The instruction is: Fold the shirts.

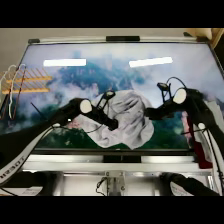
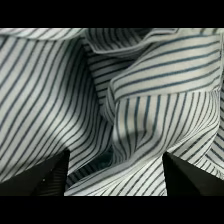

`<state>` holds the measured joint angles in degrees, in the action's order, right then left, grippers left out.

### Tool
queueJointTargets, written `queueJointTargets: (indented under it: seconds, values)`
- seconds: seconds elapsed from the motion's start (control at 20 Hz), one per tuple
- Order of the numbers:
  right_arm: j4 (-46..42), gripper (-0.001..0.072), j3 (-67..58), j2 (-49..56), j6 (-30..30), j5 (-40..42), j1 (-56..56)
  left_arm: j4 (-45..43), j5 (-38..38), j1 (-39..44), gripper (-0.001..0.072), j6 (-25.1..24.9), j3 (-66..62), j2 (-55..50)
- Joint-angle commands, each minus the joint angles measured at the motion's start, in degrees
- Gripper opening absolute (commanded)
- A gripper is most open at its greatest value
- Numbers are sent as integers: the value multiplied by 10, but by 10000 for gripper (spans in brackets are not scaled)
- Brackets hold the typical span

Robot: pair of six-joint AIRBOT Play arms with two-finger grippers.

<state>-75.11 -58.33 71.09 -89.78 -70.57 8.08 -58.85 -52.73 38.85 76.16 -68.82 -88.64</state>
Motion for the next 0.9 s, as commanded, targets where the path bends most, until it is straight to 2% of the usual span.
queueJointTargets:
  seconds: [0.0, 0.05, 0.1, 0.25, 0.35, 0.45, 0.65, 0.75, 0.85]
  values:
    - [0, 76, 0, -1, -2, -10, 0, 24, 51, 18, 507, 7, -1, -27]
    - [0, 76, 0, -1, -2, -10, 0, 24, 60, 14, 81, 18, -3, -24]
    - [0, 76, -1, -1, -1, -10, 0, 24, 57, 5, 53, 20, -14, -21]
    - [-50, 76, -35, -7, 16, -32, -1, 16, 20, -49, 52, -4, -87, 12]
    - [-127, 76, -110, -11, 16, -55, -1, 2, 1, -108, 51, -5, -176, 57]
    - [-190, 76, -222, -17, 15, -41, 0, 2, 2, -165, 52, -5, -280, 100]
    - [-180, 76, -476, -21, 14, 100, 3, 4, 2, -242, 52, 2, -504, 161]
    - [-139, 76, -575, -21, 15, 190, 3, 4, 20, -255, 52, 1, -536, 200]
    - [-124, 76, -617, -36, 15, 274, 3, 2, 36, -271, 52, 1, -513, 253]
